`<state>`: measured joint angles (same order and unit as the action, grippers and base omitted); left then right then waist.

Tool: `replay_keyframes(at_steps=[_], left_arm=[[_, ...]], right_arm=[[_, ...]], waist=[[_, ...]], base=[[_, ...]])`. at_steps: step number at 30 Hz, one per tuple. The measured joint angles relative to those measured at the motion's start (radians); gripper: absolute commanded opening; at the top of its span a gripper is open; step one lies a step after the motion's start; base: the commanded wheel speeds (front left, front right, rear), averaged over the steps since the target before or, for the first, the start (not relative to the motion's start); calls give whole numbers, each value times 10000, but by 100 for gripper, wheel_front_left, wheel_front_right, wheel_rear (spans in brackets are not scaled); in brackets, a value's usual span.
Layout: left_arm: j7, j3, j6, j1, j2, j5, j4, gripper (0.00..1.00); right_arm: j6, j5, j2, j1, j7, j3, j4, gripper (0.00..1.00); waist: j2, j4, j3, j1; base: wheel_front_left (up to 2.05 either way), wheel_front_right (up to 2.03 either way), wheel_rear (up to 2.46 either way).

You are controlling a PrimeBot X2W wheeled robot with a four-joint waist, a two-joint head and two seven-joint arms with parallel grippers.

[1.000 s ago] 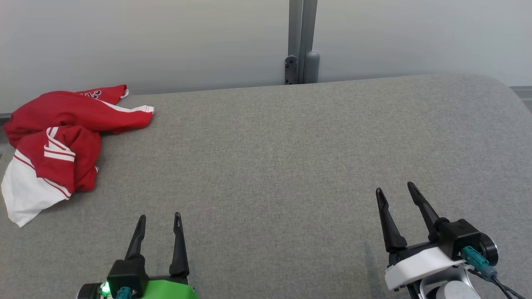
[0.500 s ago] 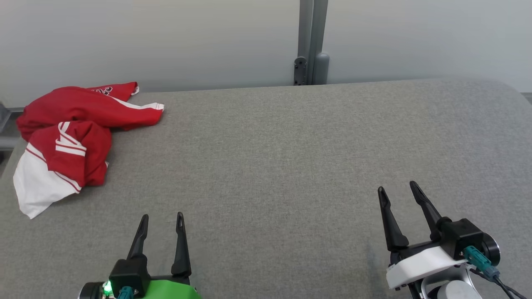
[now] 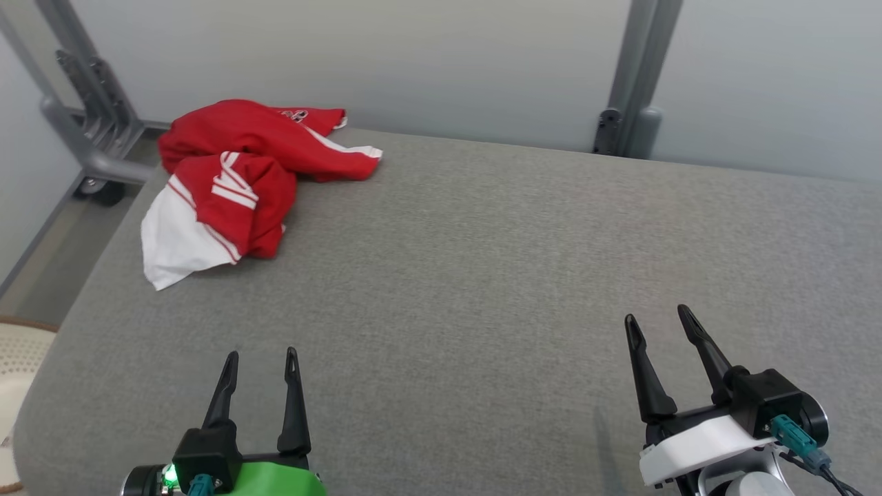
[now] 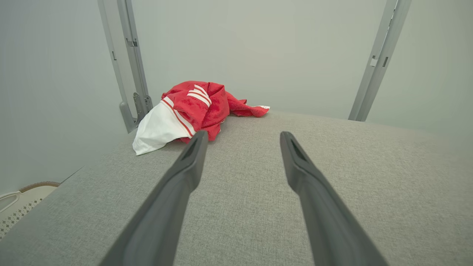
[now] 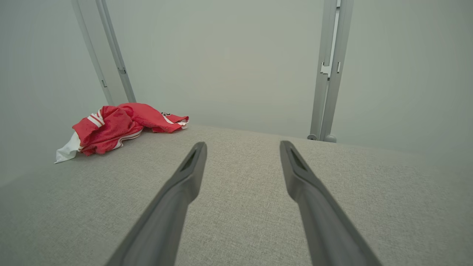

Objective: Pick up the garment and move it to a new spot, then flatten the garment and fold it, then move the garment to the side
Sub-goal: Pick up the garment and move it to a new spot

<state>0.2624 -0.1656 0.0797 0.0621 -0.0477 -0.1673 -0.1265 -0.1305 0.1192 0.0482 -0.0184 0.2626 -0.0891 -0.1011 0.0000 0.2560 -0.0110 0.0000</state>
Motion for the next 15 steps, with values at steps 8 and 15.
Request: replay_keyframes(at_steps=[8,15], left_arm=[[2,102,-10,36,-2,25,50,100],[15,428,230,286,-10,-79,466,100]], right_arm=[[0,17,-2,-28,0,-117,33,100],[-2,-10,-8,331,0,-652,-73,100]], waist=[[0,1500,-32,0],[0,2439,77,0]], base=[[0,0,0],[0,0,0]])
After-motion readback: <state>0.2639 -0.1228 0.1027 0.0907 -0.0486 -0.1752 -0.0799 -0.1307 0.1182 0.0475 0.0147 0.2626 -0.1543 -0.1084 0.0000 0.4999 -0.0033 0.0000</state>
